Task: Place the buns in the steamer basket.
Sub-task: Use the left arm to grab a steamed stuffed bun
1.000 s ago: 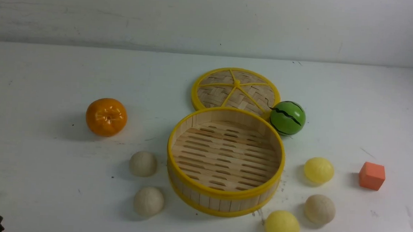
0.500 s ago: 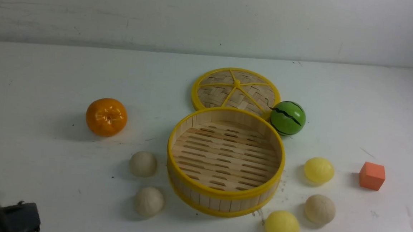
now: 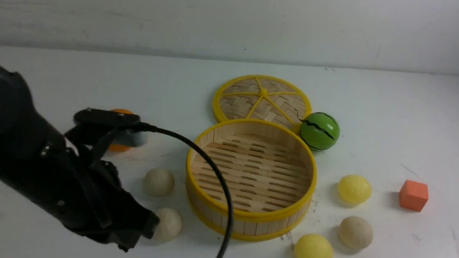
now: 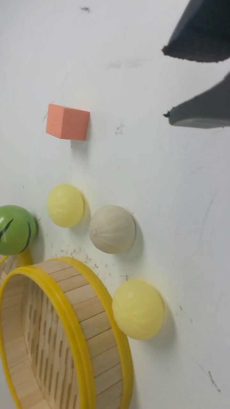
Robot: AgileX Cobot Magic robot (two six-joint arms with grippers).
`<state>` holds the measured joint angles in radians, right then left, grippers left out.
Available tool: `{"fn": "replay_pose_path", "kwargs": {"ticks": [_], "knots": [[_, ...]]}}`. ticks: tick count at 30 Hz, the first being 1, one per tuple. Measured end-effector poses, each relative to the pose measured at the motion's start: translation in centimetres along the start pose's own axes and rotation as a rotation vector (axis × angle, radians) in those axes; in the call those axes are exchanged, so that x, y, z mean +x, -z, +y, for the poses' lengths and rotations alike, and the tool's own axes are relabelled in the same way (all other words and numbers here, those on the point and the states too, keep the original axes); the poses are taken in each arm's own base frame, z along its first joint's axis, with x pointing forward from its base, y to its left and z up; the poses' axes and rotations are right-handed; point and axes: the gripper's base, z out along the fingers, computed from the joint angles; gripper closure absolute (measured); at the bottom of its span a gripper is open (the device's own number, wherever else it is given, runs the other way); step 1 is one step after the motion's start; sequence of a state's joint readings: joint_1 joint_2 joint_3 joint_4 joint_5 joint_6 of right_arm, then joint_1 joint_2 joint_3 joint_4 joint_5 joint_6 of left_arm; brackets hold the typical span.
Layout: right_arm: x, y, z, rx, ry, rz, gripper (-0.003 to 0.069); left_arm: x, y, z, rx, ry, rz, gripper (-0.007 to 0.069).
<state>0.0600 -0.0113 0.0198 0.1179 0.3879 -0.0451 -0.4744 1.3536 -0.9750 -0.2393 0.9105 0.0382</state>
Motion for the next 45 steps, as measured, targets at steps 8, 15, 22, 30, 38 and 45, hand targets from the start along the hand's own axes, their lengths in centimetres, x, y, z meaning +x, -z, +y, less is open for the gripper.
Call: {"fn": "replay_pose_path", "kwargs": {"ticks": [8,15,22,30,38,45], "knots": [[0.0,0.0,0.0,0.000,0.000,0.000,0.0419,-3.4,-3.8,-0.8,-0.062,-0.042,0.056,0.0638],[0.0,0.0,0.0,0.000,0.000,0.000,0.0419,-5.6,-5.6,-0.5,-0.101,-0.053,0.083,0.0638],[0.0,0.0,0.0,0.000,0.001,0.000,0.0419,-6.6,-7.1,1.2,-0.122,-0.025,0.129,0.0615],[0.0,0.0,0.0,0.000,0.001,0.000,0.0419,-6.9,-7.2,2.4,-0.104,-0.035,0.115,0.0447],[0.0,0.0,0.0,0.001,0.002,0.000,0.0419,-7.1,-9.3,2.8,-0.104,-0.054,0.125,0.0366],[0.0,0.0,0.0,0.000,0.001,0.000,0.0419,-7.4,-10.2,3.0,-0.108,-0.057,0.111,0.0375]]}}
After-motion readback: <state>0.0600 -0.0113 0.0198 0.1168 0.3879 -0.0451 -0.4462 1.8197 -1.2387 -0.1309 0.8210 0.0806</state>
